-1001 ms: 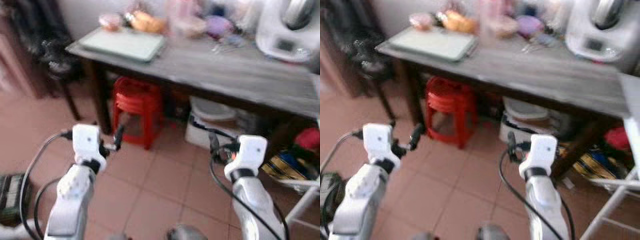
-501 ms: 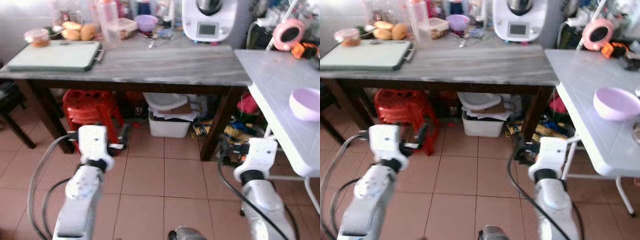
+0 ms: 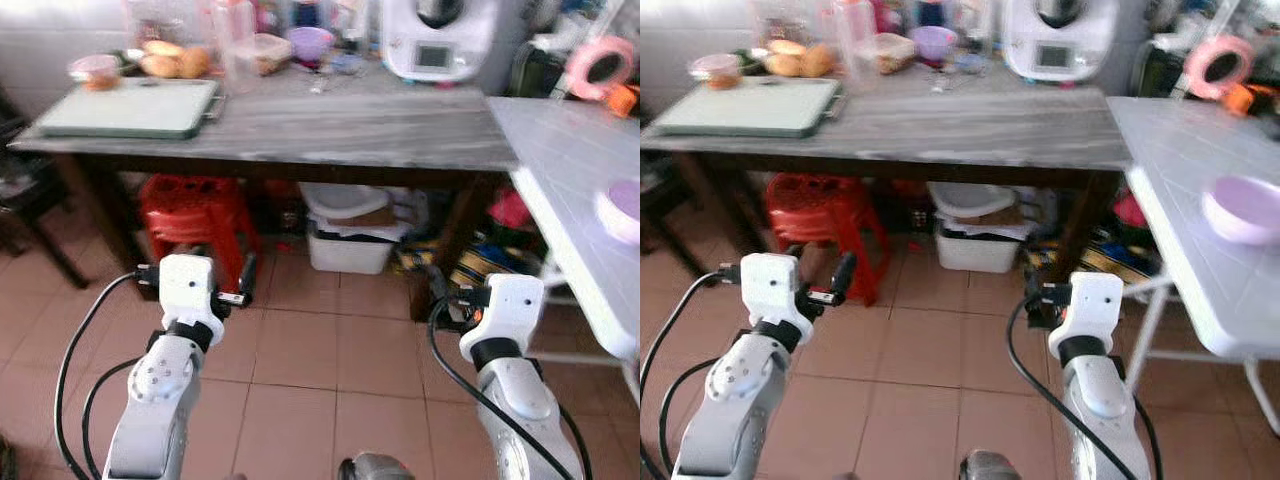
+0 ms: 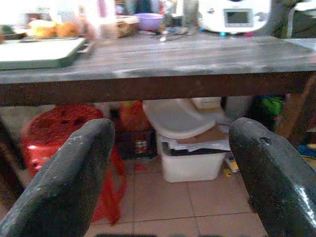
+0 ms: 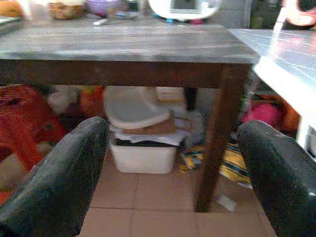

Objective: Setting the table

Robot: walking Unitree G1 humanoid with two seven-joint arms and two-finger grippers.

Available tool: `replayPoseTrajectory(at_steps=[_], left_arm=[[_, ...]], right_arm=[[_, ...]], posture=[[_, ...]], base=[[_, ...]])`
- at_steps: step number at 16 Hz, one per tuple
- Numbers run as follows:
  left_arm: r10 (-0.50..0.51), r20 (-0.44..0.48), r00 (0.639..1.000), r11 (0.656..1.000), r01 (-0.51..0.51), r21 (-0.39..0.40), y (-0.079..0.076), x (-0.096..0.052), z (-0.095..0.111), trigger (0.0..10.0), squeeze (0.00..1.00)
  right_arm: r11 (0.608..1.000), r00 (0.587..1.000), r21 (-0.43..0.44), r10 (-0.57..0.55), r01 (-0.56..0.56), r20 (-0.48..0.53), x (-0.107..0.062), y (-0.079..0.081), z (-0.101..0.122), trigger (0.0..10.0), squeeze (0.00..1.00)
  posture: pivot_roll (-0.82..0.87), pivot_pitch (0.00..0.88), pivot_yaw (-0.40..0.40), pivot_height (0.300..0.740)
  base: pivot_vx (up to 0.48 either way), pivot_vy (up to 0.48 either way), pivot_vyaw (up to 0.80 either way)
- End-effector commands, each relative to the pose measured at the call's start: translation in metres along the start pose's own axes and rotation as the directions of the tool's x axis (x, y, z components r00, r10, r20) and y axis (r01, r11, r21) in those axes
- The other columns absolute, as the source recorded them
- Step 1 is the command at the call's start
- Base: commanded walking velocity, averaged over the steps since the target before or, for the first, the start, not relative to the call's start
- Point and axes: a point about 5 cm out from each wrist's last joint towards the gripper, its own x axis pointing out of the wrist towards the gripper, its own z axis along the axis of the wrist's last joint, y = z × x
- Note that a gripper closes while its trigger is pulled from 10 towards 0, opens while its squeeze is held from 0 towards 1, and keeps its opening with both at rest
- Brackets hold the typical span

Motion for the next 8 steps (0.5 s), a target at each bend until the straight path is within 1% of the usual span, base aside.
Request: replayPoseTrajectory(at_steps=[1, 4, 6, 8], left_arm=[[-0.021, 0.023, 1.0, 1.0, 0.021, 0.004, -0.0029, 0.001, 0.0053, 10.0, 0.0], [-0.012, 0.023, 1.0, 1.0, 0.011, 0.014, -0.0016, 0.0007, 0.0056, 10.0, 0.0], [-0.009, 0.025, 1.0, 1.0, 0.008, 0.014, -0.0012, 0.0006, 0.006, 10.0, 0.0], [-0.011, 0.022, 1.0, 1.0, 0.01, 0.012, -0.0014, 0.0, 0.0055, 10.0, 0.0]], right_arm=[[1.0, 1.0, -0.001, -0.004, 0.004, 0.021, 0.0002, -0.0008, 0.005, 10.0, 0.0], [1.0, 1.0, -0.007, 0.001, -0.001, 0.021, -0.0007, -0.0002, 0.0048, 10.0, 0.0], [1.0, 1.0, -0.012, 0.01, -0.009, 0.029, -0.0008, 0.0009, 0.0061, 10.0, 0.0], [0.999, 0.999, -0.039, 0.013, -0.011, 0.036, -0.0013, 0.0008, 0.0064, 10.0, 0.0]], posture=[[0.01, 0.005, 0.001, 0.74], [0.01, 0.005, 0.0, 0.74], [0.01, 0.006, 0.0, 0.74], [0.01, 0.004, 0.002, 0.74]], base=[[0.0, -0.289, -0.43], [0.0, -0.374, 0.0], [0.0, -0.446, 0.0], [0.0, -0.45, 0.0]])
